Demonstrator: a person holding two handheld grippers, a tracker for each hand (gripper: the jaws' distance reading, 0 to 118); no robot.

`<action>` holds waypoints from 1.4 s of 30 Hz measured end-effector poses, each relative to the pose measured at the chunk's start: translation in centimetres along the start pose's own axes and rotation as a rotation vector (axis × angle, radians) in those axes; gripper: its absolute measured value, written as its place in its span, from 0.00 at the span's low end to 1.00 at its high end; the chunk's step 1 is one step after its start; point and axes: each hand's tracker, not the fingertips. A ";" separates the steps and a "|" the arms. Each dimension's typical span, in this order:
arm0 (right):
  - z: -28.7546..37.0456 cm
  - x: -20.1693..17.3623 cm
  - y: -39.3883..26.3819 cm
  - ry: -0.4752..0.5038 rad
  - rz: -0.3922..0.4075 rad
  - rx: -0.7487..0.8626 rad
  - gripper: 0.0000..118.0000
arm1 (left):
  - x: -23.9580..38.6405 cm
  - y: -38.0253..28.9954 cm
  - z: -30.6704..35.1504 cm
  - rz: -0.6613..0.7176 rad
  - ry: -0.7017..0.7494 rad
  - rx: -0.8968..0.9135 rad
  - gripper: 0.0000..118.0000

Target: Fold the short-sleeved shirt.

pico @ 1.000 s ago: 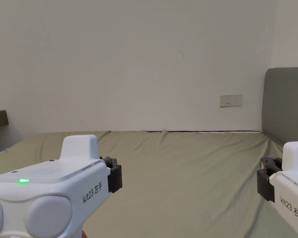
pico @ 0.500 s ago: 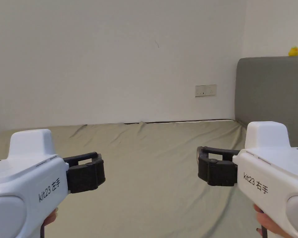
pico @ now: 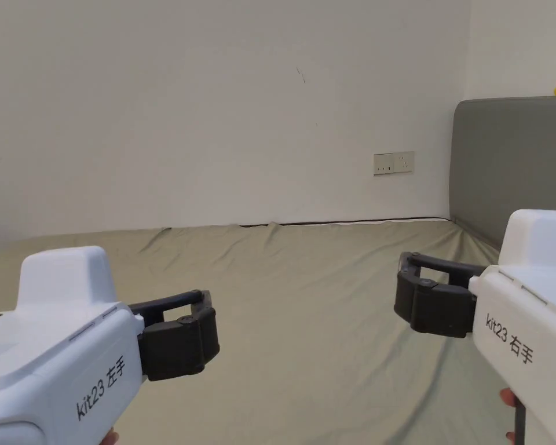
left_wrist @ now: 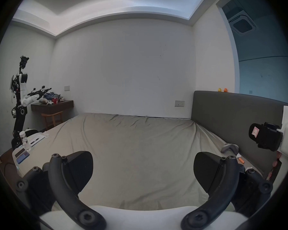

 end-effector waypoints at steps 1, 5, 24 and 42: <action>0.3 0.1 0.0 -0.013 0.015 0.029 1.00 | 0.2 -0.1 0.0 -0.001 -0.007 0.002 1.00; 0.7 0.6 -0.1 0.011 -0.083 -0.012 1.00 | 0.8 -0.6 -0.2 -0.022 -0.050 -0.031 1.00; 1.5 -0.4 -0.7 -0.060 0.052 0.047 1.00 | 0.7 -1.6 0.2 0.032 -0.039 -0.062 1.00; 1.1 0.2 -0.6 -0.049 0.031 0.031 1.00 | -0.7 -2.0 0.1 0.074 -0.046 -0.064 1.00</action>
